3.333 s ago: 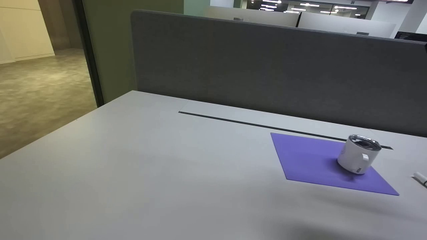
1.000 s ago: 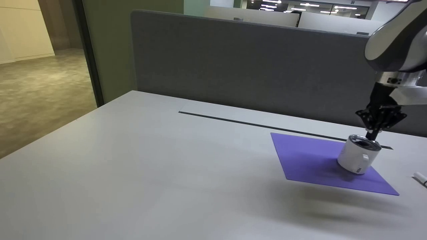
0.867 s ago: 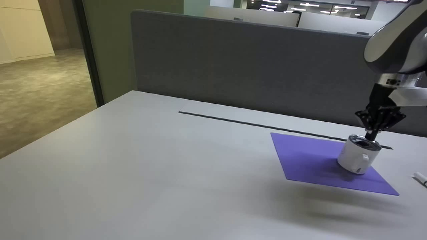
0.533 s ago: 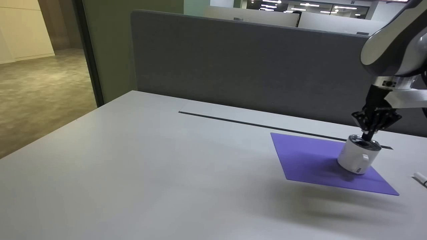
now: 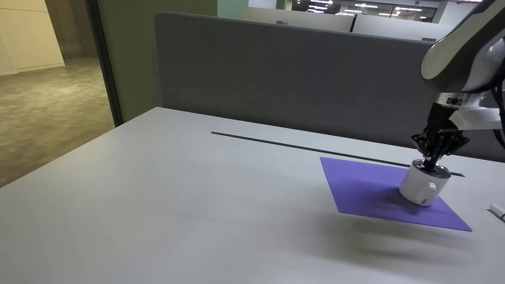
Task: Close the lid of the cup
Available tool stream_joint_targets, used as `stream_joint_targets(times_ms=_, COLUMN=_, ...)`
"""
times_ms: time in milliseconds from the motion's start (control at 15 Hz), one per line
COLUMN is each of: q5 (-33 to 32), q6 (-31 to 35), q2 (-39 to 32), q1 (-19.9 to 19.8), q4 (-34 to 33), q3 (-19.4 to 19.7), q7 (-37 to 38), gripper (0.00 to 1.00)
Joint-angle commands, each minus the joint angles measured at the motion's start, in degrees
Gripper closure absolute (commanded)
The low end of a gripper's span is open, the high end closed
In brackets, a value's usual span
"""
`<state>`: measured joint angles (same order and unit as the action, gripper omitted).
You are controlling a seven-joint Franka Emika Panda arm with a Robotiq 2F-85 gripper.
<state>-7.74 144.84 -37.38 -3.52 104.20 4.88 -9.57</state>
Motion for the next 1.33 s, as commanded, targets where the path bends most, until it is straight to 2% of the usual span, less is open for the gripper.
stream_joint_targets(times_ms=0, q5=-0.18, q6=-2.1, q2=-0.77, q1=-0.03, q4=-1.66, q3=-0.24, q7=1.4, gripper=1.0)
stream_joint_targets(times_ms=600, q5=2.74, q6=-7.9, q2=-1.32, q1=-1.47, q4=-3.34, q3=-2.03, q7=0.49, gripper=1.0)
stream_joint_targets(times_ms=867, q5=5.67, q6=-7.64, q2=0.26, q1=-3.1, q4=-3.72, q3=-2.47, q7=0.15, gripper=1.0)
stream_joint_targets(times_ms=1267, q5=4.72, q6=-6.87, q2=-1.11, q1=-3.29, q4=-5.64, q3=-0.89, q7=1.54, gripper=1.0)
